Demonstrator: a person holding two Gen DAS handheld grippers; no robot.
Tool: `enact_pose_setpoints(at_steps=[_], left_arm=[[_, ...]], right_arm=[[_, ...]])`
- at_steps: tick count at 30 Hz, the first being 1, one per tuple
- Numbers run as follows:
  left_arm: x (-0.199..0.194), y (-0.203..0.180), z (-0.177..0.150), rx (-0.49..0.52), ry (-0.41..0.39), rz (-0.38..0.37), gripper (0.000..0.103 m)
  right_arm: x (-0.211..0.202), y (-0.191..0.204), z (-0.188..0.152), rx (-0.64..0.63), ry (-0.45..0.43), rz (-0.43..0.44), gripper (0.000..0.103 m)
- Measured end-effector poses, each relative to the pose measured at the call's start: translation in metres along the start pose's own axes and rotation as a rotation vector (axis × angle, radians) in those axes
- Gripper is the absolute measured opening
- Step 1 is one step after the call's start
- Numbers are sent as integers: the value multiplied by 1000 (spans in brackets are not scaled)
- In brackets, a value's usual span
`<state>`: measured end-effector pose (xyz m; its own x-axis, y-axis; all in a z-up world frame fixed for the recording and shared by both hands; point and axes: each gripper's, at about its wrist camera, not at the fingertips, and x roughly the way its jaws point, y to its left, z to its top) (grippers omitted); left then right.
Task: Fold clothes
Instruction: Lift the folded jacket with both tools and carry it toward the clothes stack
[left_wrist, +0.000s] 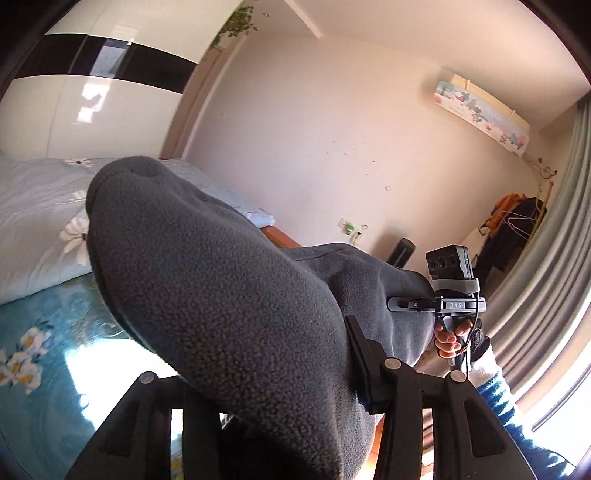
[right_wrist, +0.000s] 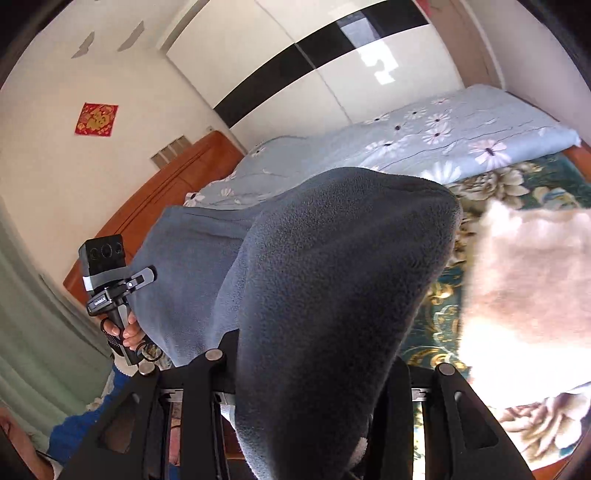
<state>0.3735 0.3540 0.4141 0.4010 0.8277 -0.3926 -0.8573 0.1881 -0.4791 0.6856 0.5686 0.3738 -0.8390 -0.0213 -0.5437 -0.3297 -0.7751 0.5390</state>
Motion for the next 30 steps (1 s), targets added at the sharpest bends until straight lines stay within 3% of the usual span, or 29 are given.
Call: enact_pose_setpoints(at_steps=[4,10,13,17,21,24,28,30], left_arm=[[78,-20,35,5,30,-101,46],[177,-31,74,-50,45,-218,45],[212,-29,79,-102,45,-262,45],[266,-17,63,-113,53,-256,45],[316,19,24,-173,165,-203,45],[333,54,3,-256,214,-197,45],[344,71,-9,-300,217,-224,47],[346,72,-10,-299,210,-223,48]], right_arm=[[-58,-44,14,65,-27,-108,41],[-114,-104,46,133,-34,-264,41],[-130,-133,66,132,-17,-338,41],[-140,-174,90,120,-1,-414,41],[-122,-240,74,178,1,-383,42],[-96,-304,43,303,31,-357,45],[-104,-349,11,379,-101,-186,50],[-105,-352,5,378,-112,-175,56]])
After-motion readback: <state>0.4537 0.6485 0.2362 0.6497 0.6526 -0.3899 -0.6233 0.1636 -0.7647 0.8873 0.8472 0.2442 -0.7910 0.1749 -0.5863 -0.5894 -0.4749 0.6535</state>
